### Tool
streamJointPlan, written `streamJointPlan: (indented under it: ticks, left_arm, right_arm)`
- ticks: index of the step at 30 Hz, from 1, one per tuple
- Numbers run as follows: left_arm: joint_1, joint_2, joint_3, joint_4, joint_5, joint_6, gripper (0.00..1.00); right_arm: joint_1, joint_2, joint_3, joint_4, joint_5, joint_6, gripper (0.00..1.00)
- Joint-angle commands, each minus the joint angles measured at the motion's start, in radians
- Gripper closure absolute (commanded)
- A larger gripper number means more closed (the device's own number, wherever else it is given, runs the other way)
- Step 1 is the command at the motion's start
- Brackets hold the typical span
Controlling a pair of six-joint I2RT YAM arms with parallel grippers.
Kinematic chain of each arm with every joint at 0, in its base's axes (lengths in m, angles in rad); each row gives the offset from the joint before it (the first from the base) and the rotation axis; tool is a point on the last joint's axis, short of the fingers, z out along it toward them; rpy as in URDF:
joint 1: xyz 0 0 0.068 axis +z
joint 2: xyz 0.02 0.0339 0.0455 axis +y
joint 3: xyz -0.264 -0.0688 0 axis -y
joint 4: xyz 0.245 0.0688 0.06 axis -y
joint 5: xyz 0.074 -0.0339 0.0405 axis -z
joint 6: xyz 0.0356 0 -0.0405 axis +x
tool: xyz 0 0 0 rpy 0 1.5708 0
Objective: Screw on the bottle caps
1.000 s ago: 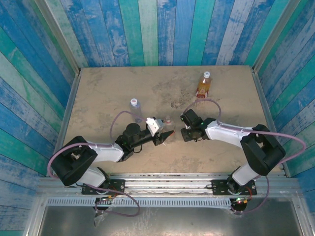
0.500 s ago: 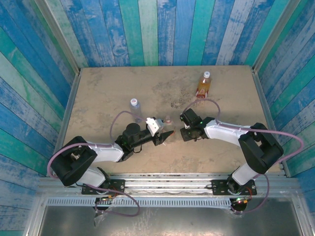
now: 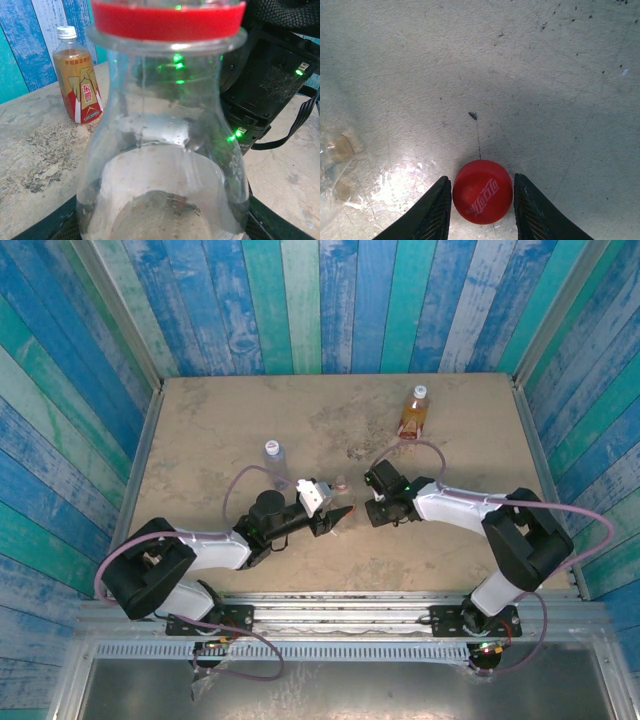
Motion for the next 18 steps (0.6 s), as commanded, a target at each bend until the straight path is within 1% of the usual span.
streamJointPlan:
  ticks: [1, 10, 18]
  left_arm:
    - [-0.002, -0.03, -0.007, -0.083, -0.008, 0.015, 0.4]
    - [-0.002, -0.033, -0.008, -0.087, -0.009, 0.016, 0.4]
    - [-0.002, -0.03, -0.009, -0.08, -0.01, 0.016, 0.4]
  right_arm:
    - [-0.004, 0.019, 0.019, -0.011, 0.001, -0.005, 0.63]
    - [-0.004, 0.022, 0.021, -0.014, -0.005, -0.011, 0.66]
    - [-0.004, -0.057, 0.038, -0.072, -0.002, -0.022, 0.67]
